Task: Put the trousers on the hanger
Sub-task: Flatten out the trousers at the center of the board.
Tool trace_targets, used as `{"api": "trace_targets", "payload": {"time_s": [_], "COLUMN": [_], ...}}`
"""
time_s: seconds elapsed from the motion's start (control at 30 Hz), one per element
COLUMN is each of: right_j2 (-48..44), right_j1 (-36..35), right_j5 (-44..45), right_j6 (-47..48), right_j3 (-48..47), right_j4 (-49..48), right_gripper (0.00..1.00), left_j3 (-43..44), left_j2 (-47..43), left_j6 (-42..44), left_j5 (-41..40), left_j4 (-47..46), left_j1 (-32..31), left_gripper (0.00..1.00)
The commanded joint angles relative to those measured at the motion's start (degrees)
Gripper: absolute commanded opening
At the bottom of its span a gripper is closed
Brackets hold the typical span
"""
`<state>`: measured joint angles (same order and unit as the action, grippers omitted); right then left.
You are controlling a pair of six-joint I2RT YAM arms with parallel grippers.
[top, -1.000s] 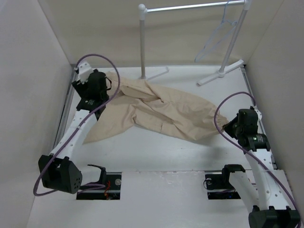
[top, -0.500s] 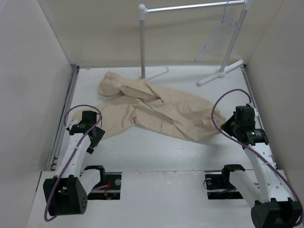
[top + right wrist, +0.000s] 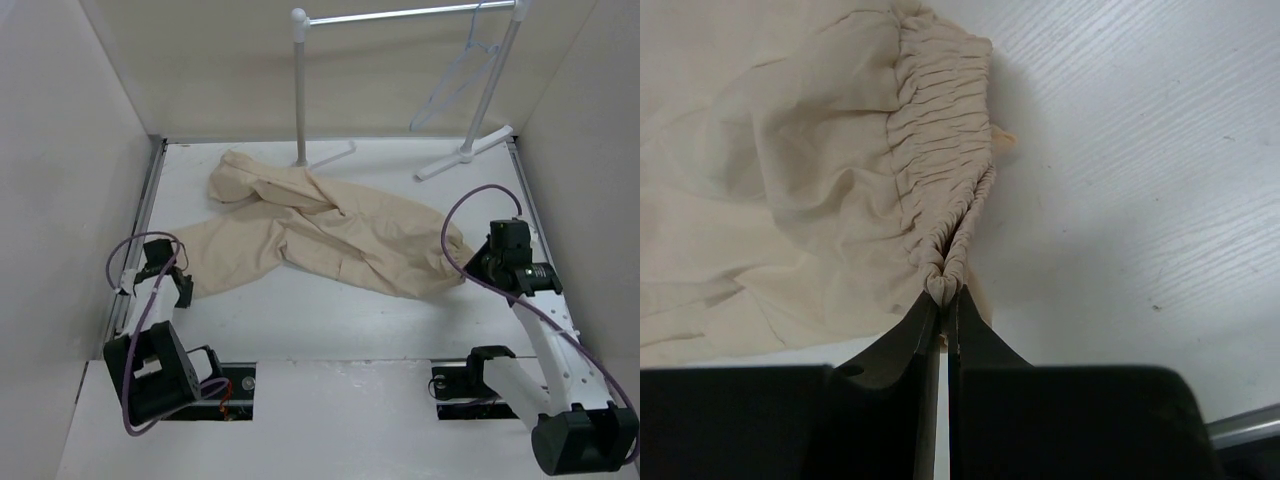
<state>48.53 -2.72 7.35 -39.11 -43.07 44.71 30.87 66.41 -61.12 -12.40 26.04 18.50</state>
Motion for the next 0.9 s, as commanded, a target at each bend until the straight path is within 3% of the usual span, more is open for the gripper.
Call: {"api": "trace_targets", "payload": {"time_s": [0.0,0.1,0.2,0.27,0.33,0.47,0.57,0.77,0.87], "right_j2": [1.38,3.4,4.9,5.25,5.08,5.25,6.13,5.87,5.08], "right_j1": [-0.66,-3.64,-7.42,-9.7,-11.11,-9.98,-9.71,-10.06,-10.15], "right_j5": [5.71,17.39,24.18,25.25,22.2,12.7,8.56,5.3,4.25], "right_j6": [2.1,3.16,2.73,2.12,0.8,0.7,1.49,2.02,1.67], "right_j3": [-5.08,-8.34,-10.8,-11.33,-11.08,-8.79,-8.87,-7.47,-5.8], "right_j4": [4.32,10.12,14.34,16.37,16.99,11.47,8.91,6.71,6.36], "right_gripper": [0.0,0.0,0.0,0.0,0.0,0.0,0.0,0.0,0.0], "left_j3": [2.52,5.5,10.16,12.36,13.25,10.36,5.44,0.86,0.59], "left_j2": [-1.89,-6.28,-7.96,-9.63,-10.69,-11.39,-13.15,-5.0,0.37], "left_j6": [1.0,6.26,9.09,11.27,14.26,11.4,4.45,-1.71,-2.95], "left_j5": [-1.13,-2.53,-10.68,-15.26,-17.04,-1.08,3.87,6.16,5.99], "left_j4": [-2.41,2.33,10.93,14.9,15.53,15.53,14.83,1.93,-5.46], "left_j1": [6.66,12.82,11.97,11.43,10.9,4.24,2.46,2.29,2.02], "left_gripper": [0.05,0.01,0.0,0.01,0.1,0.43,0.54,0.56,0.49]}}
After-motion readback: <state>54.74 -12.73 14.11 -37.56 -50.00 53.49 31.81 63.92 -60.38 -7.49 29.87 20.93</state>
